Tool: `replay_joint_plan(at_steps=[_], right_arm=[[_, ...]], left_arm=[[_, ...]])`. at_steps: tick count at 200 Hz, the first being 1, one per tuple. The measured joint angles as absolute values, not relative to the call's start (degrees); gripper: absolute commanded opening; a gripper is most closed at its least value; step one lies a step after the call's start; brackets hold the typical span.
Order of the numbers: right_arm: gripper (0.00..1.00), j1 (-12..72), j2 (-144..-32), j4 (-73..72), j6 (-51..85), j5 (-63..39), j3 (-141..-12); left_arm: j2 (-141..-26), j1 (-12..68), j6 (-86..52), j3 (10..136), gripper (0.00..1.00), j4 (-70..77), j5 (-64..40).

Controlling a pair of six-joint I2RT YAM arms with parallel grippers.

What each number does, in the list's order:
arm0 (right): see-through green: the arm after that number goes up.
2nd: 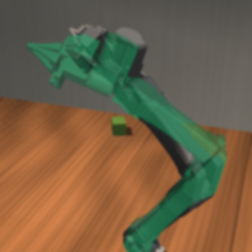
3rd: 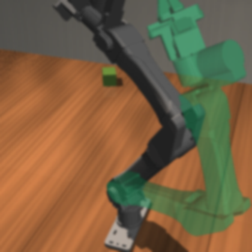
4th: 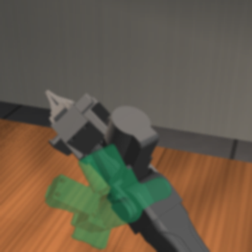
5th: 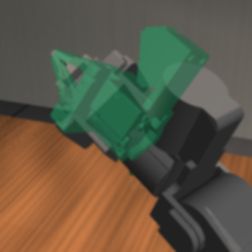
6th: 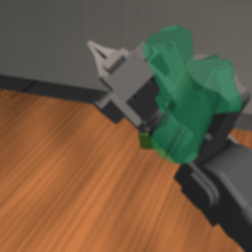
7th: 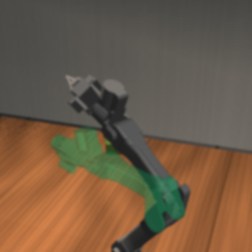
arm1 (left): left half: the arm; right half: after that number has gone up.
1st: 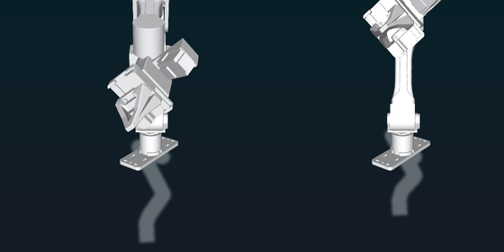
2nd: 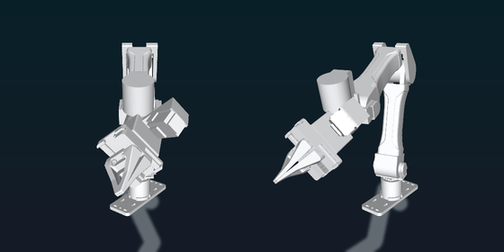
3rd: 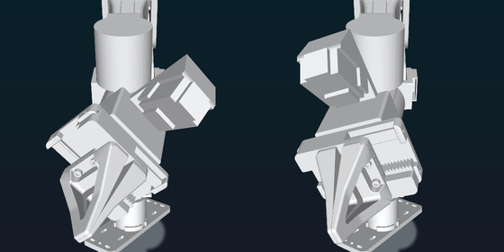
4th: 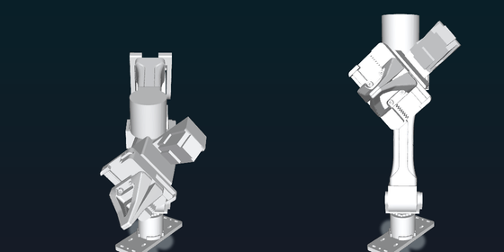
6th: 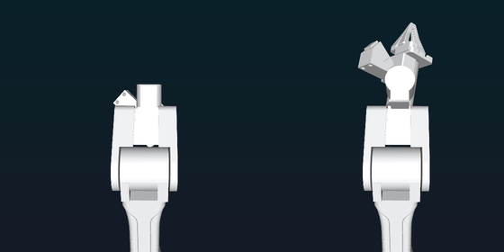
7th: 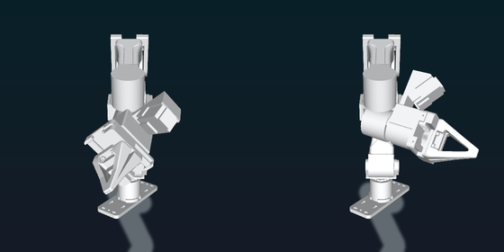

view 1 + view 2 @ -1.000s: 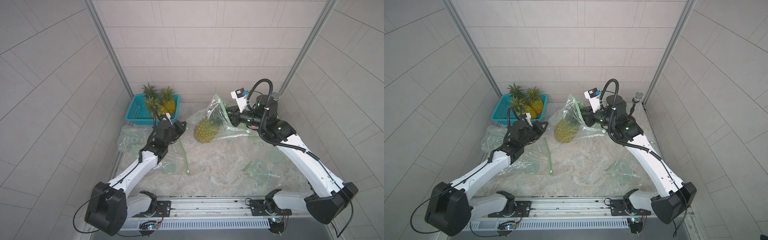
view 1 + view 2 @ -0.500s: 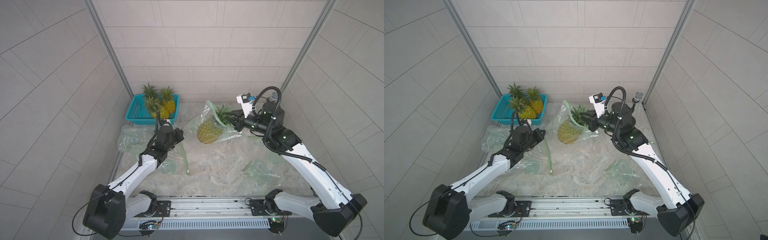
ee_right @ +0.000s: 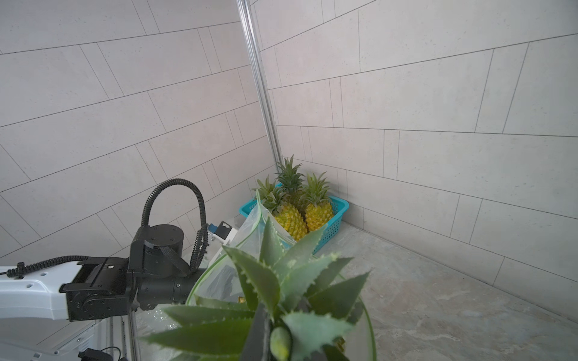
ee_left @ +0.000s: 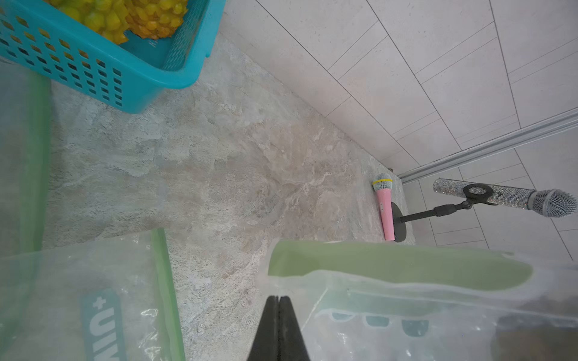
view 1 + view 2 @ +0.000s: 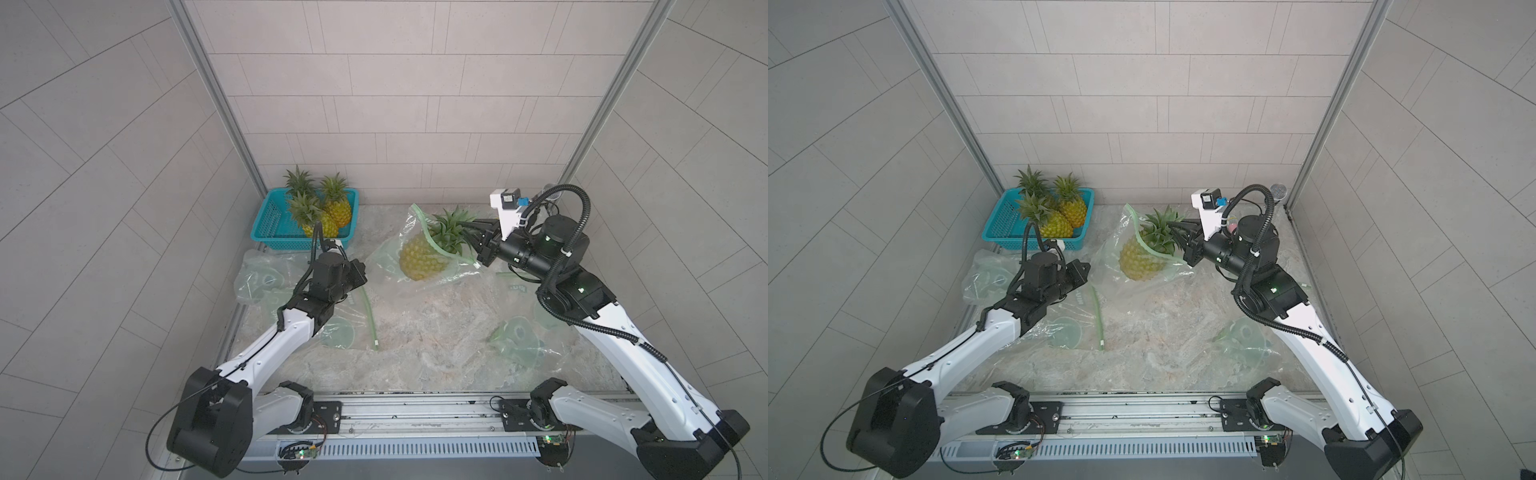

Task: Open the zip-top bag and take out the pineapple
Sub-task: Pick up the pineapple from the zipper food storage bag.

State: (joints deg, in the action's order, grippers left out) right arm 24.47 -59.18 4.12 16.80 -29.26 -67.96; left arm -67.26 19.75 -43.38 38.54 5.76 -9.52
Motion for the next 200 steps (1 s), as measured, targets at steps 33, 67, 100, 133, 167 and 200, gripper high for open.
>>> replay_joint_plan(at_steps=[33, 67, 100, 133, 167, 200], right_arm=[[0.0, 24.47, -58.26, 3.62, 16.8, -27.73, -67.46], [0.0, 24.47, -57.32, 3.07, 16.78, -26.81, -67.11], [0.0, 24.49, -57.12, 2.81, 16.78, -26.81, -67.11], [0.0, 24.49, -56.75, 2.92, 16.75, -26.81, -67.11], [0.0, 24.6, -54.89, 3.77, 16.69, -26.81, -67.11], [0.0, 24.71, -52.73, 4.29, 16.49, -26.65, -67.11]], left_arm=[[-67.9, 19.44, -41.58, 38.54, 0.0, 5.69, -10.28], [-68.62, 19.05, -39.88, 38.54, 0.0, 5.69, -11.03], [-70.37, 18.98, -37.65, 39.33, 0.0, 4.99, -12.34], [-70.76, 18.87, -36.6, 40.05, 0.0, 3.9, -12.32], [-70.74, 18.59, -36.36, 40.16, 0.0, 3.95, -11.99], [-71.07, 17.98, -36.6, 40.21, 0.0, 3.92, -11.51]])
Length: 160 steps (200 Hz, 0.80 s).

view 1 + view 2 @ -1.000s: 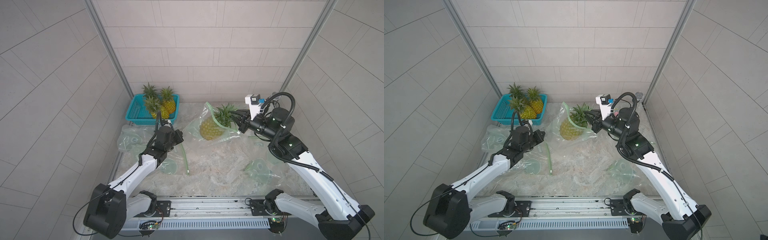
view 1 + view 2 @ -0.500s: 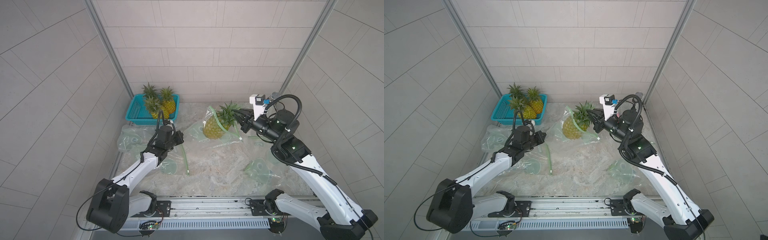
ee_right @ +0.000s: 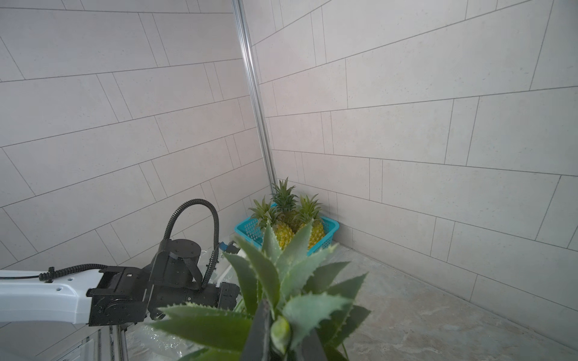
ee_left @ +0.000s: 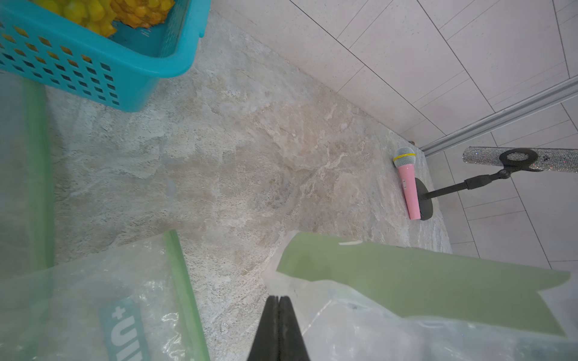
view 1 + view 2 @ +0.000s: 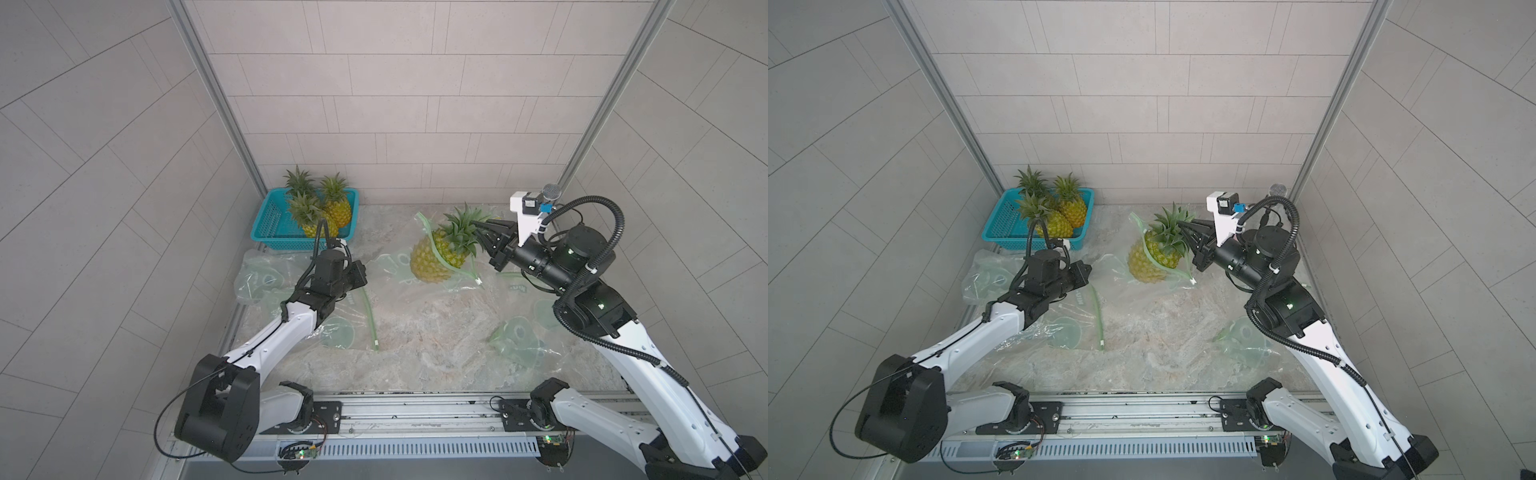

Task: Open the zip-top bag and take out the pineapple
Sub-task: Pick up the pineapple from the zipper food storage bag.

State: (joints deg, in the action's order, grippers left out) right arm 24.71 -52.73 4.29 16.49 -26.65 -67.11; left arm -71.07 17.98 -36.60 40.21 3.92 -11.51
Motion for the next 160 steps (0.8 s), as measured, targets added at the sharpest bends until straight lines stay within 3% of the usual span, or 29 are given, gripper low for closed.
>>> replay_joint_plan(at_steps=[160], right_arm=[[0.0, 24.73, -49.67, 4.01, 16.01, -28.14, -65.71]], left_arm=[[-72.6, 15.75, -37.67, 40.23, 0.0, 3.73, -12.4]])
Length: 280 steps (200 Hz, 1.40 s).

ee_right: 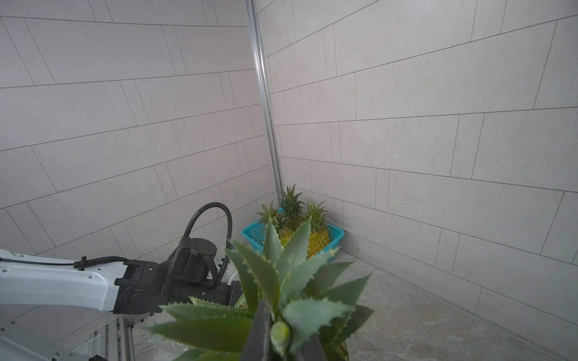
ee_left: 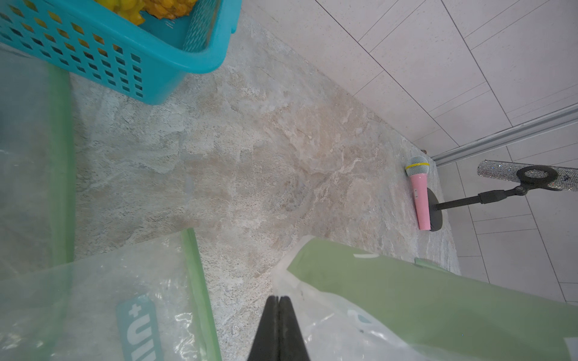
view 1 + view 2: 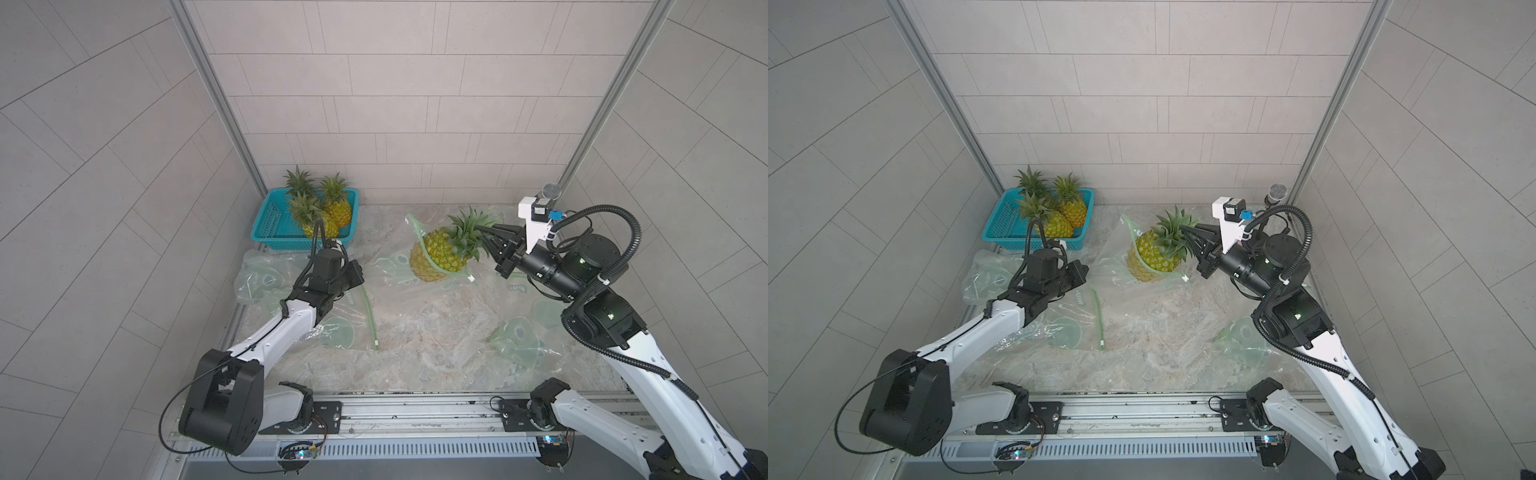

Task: Open the zip-top bag and take out the pineapple
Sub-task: Pick up the pineapple from the zipper food storage bag.

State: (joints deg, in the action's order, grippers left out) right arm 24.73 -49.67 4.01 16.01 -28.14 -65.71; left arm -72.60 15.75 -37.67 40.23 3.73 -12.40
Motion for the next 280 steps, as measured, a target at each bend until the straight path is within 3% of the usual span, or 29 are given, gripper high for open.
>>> replay_joint_plan(at_steps=[84, 280], right_arm=[[0.0, 24.73, -48.4, 3.86, 15.88, -28.08, -65.32], [0.0, 24.8, -46.78, -0.01, 15.46, -30.81, -62.48]], left_arm=[[-72.62, 14.9, -33.47, 43.46, 0.0, 0.12, -12.97], [-71.88, 15.55, -27.09, 50.02, 0.0, -10.61, -3.42]])
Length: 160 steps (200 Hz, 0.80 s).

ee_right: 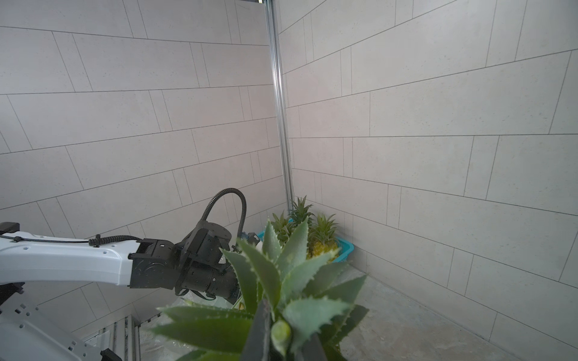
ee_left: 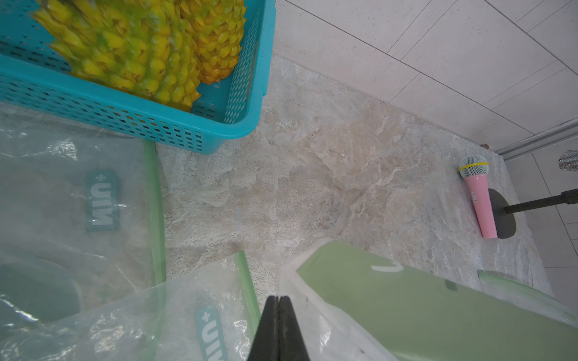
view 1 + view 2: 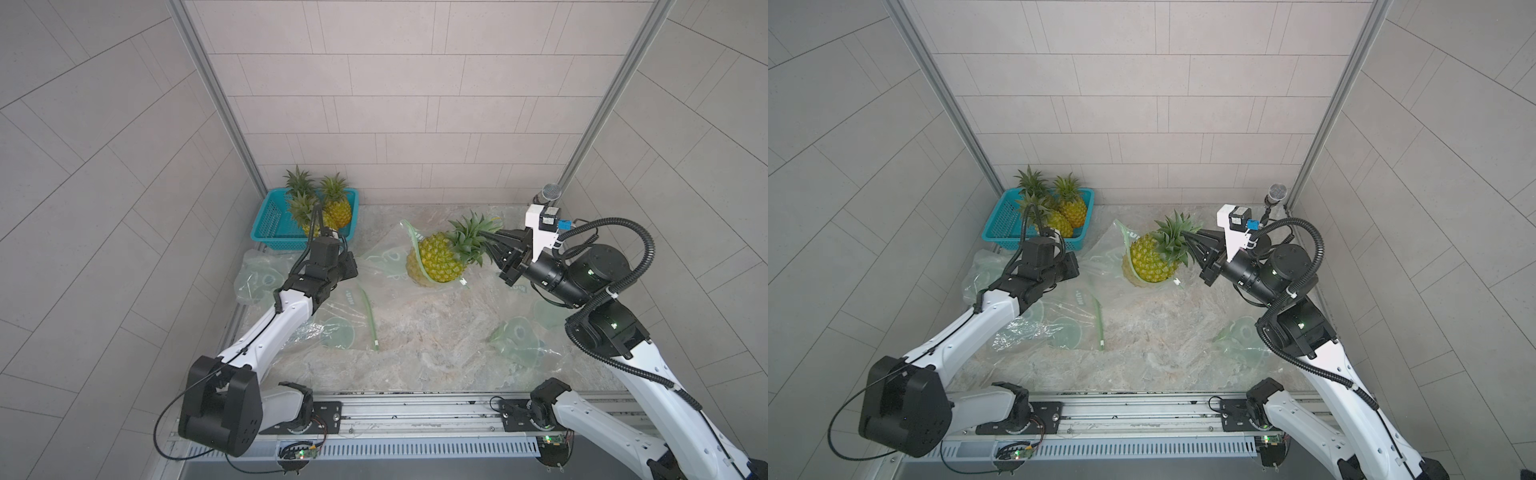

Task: Open the zip-top bag and take out the pineapple
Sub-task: Pick up the pineapple from the zipper food storage bag.

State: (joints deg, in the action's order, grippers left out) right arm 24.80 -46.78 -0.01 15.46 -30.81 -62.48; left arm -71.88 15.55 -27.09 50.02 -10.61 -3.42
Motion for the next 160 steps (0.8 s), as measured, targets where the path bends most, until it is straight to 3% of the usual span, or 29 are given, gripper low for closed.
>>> replay_joint_plan(at_steps=[160], right_arm=[[0.0, 24.73, -50.09, -1.85, 13.96, -34.22, -65.78]], left_arm=[[-75.42, 20.25, -20.67, 53.47, 0.0, -15.97, -0.36]])
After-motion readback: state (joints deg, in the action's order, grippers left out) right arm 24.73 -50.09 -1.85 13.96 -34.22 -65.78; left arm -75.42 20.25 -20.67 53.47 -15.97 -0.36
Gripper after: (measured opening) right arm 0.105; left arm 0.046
